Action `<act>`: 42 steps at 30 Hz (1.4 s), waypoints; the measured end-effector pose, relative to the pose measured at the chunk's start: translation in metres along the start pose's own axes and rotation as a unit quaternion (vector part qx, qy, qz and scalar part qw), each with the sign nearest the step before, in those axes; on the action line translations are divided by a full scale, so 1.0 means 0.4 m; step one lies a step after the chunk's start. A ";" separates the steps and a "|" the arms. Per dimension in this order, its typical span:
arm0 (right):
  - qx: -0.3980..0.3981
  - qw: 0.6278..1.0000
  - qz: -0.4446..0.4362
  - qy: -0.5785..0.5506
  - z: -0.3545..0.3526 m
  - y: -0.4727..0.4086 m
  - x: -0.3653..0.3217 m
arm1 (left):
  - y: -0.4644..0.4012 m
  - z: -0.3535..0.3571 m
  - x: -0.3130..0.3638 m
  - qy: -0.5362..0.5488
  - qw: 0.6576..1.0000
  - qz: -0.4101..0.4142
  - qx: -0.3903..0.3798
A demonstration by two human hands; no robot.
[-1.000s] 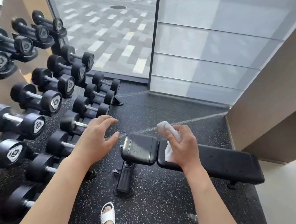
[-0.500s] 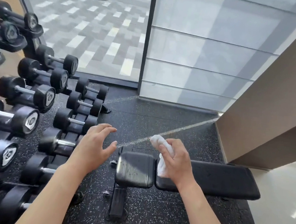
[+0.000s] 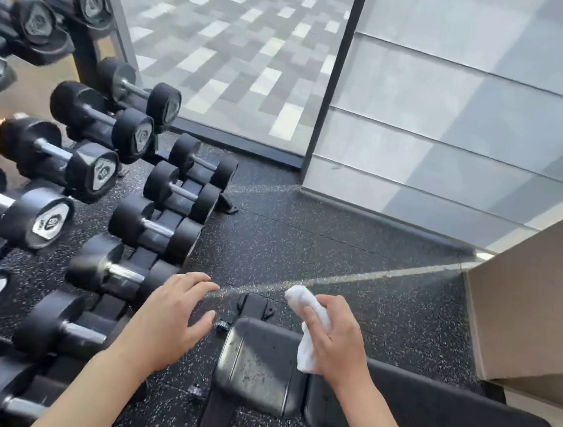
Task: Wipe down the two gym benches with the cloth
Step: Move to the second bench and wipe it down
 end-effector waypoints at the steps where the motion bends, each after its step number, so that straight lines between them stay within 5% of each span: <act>1: -0.005 1.000 0.000 0.000 0.035 -0.022 0.026 | -0.016 0.029 -0.030 -0.003 1.000 -0.006 -0.002; 17: -0.097 0.993 -0.041 0.044 0.748 -0.157 0.384 | -0.075 0.604 -0.534 0.033 0.997 -0.030 -0.068; 27: -0.088 0.982 -0.091 0.143 1.064 -0.210 0.516 | -0.061 0.830 -0.761 0.043 0.993 -0.066 -0.093; 35: -0.010 0.972 -0.169 0.164 1.176 -0.083 0.504 | 0.066 0.975 -0.861 0.073 0.982 -0.098 -0.142; 42: -0.057 0.944 -0.259 0.198 1.193 0.157 0.496 | 0.184 1.033 -0.896 0.128 0.975 -0.106 -0.147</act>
Point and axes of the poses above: each hand's wrist, its own y-axis away from the middle knuckle, its own z-axis out of the palm, x = y × z, the point moved 4 cm from there along -y, towards the middle knuckle, and after that the axes turned 12 degrees about y, right-handed, at the moved point
